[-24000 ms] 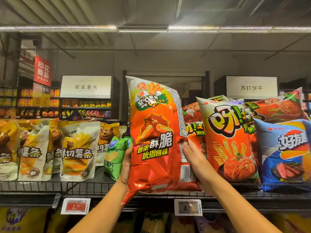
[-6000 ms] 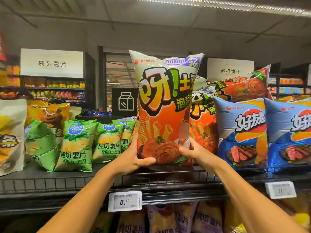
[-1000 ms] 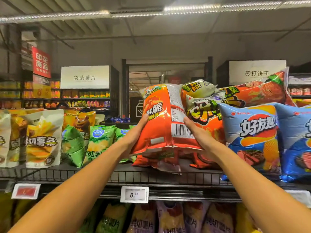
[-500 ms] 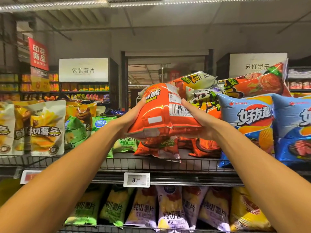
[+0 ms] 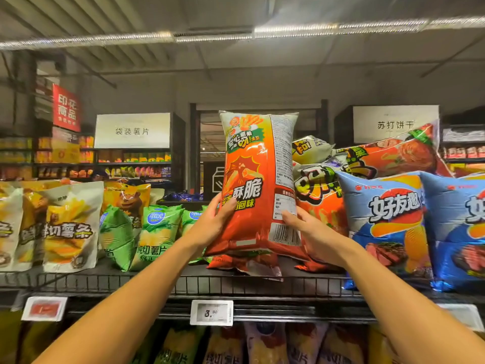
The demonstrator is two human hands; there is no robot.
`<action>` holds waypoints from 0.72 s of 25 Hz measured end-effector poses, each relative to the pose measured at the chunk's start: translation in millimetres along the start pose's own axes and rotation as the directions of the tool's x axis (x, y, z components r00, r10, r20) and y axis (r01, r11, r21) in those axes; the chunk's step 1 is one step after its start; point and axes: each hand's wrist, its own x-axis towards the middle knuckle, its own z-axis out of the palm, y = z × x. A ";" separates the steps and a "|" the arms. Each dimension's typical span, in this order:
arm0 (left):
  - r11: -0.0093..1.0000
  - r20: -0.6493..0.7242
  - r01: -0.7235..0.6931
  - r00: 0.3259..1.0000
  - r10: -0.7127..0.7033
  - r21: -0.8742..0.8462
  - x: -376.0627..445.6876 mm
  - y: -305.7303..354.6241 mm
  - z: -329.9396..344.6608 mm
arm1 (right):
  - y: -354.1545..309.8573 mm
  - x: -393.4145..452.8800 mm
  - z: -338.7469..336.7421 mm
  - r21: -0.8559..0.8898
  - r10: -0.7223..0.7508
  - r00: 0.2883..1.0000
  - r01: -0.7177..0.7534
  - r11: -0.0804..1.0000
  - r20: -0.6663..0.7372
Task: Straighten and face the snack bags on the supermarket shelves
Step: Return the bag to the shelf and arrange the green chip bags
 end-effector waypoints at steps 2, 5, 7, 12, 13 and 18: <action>0.999 -0.008 -0.024 1.000 0.024 0.023 -1.7 -3.1 3.3 | 5.4 -0.2 -4.8 -0.017 -0.022 1.000 0.022 1.000 0.010; 1.000 -0.026 -0.012 1.000 0.012 0.003 -5.5 -2.3 9.6 | 9.2 -1.5 -11.2 -0.059 -0.003 1.000 0.003 0.998 -0.007; 1.000 -0.046 -0.014 0.999 0.014 0.006 -6.6 0.3 15.6 | 13.5 -0.4 -12.7 -0.095 0.021 0.994 -0.031 0.995 -0.105; 0.987 -0.070 -0.060 0.995 0.071 0.151 -7.9 9.7 34.7 | 27.5 8.3 -13.4 0.052 -0.014 0.960 0.030 0.998 -0.281; 0.990 -0.079 -0.030 0.996 0.041 0.138 -10.3 11.7 38.1 | 28.5 8.8 -12.7 0.143 -0.024 0.954 0.069 0.987 -0.298; 0.990 -0.097 0.028 0.995 -0.015 0.141 -17.6 6.8 54.6 | 35.8 17.7 -0.5 0.326 0.044 0.923 0.090 0.941 -0.382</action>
